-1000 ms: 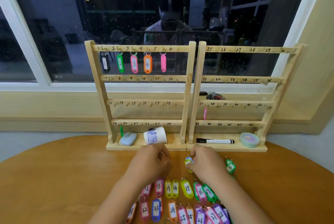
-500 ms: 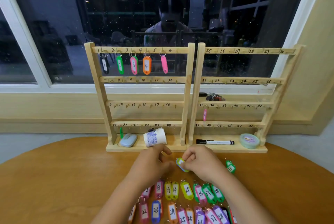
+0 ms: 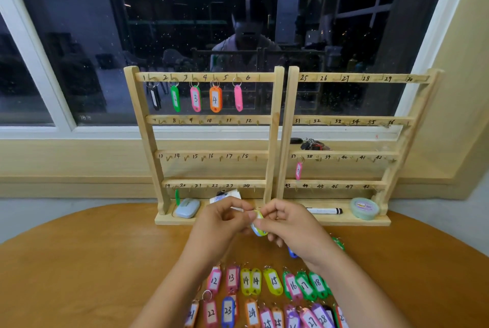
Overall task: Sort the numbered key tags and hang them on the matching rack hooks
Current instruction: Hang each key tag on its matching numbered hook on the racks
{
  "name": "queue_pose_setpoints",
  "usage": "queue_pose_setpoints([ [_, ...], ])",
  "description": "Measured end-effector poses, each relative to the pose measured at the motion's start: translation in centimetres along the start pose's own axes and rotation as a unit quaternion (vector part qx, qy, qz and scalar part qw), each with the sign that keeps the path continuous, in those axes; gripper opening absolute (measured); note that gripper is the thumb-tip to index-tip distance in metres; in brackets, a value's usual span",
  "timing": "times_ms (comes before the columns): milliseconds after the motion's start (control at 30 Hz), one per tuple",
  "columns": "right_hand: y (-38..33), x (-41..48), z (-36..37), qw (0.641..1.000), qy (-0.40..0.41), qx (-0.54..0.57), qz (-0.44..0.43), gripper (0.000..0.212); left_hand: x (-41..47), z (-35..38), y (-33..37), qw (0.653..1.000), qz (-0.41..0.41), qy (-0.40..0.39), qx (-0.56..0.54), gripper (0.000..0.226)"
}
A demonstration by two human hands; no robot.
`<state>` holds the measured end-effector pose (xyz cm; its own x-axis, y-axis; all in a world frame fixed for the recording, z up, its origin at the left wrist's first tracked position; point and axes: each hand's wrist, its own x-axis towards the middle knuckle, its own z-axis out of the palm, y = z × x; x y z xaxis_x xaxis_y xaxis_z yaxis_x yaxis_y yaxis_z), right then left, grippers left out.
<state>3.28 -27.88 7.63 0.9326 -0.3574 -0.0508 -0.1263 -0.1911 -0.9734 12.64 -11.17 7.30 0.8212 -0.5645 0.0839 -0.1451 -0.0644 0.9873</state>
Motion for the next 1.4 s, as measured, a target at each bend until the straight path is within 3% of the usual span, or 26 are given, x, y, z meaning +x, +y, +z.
queue_pose_setpoints([
  [200, -0.7, -0.5, -0.4, 0.998, 0.003, -0.023, -0.053, 0.004, -0.4, -0.1, 0.9, 0.999, 0.04, 0.015, 0.02, 0.006],
  [400, -1.2, -0.3, -0.3, 0.991, 0.043, -0.053, -0.117, 0.011, -1.0, -0.5, 2.6, 0.996, 0.076, 0.017, 0.047, 0.004],
  [667, -3.8, -1.1, -0.8, 0.988, 0.083, 0.0, -0.129, 0.014, -1.4, -1.2, 4.8, 0.996, 0.067, 0.053, -0.029, 0.019],
  [800, -6.8, -1.4, -1.7, 0.986, 0.083, 0.028, -0.14, 0.004, -1.0, -1.9, 6.3, 0.996, 0.067, 0.059, 0.006, 0.018],
  [933, -9.7, -0.6, -2.5, 0.982, 0.082, -0.003, -0.168, 0.008, -0.3, -2.9, 8.2, 0.995, 0.086, 0.05, 0.014, 0.015],
  [1233, -17.0, 3.9, -4.9, 0.912, 0.205, -0.135, -0.328, 0.013, 1.6, -4.5, 12.1, 0.988, 0.137, 0.03, 0.06, 0.006],
  [1400, -19.5, 5.2, -4.7, 0.894, 0.224, -0.167, -0.35, 0.009, 2.8, -4.7, 14.4, 0.979, 0.182, 0.046, 0.08, 0.006],
])
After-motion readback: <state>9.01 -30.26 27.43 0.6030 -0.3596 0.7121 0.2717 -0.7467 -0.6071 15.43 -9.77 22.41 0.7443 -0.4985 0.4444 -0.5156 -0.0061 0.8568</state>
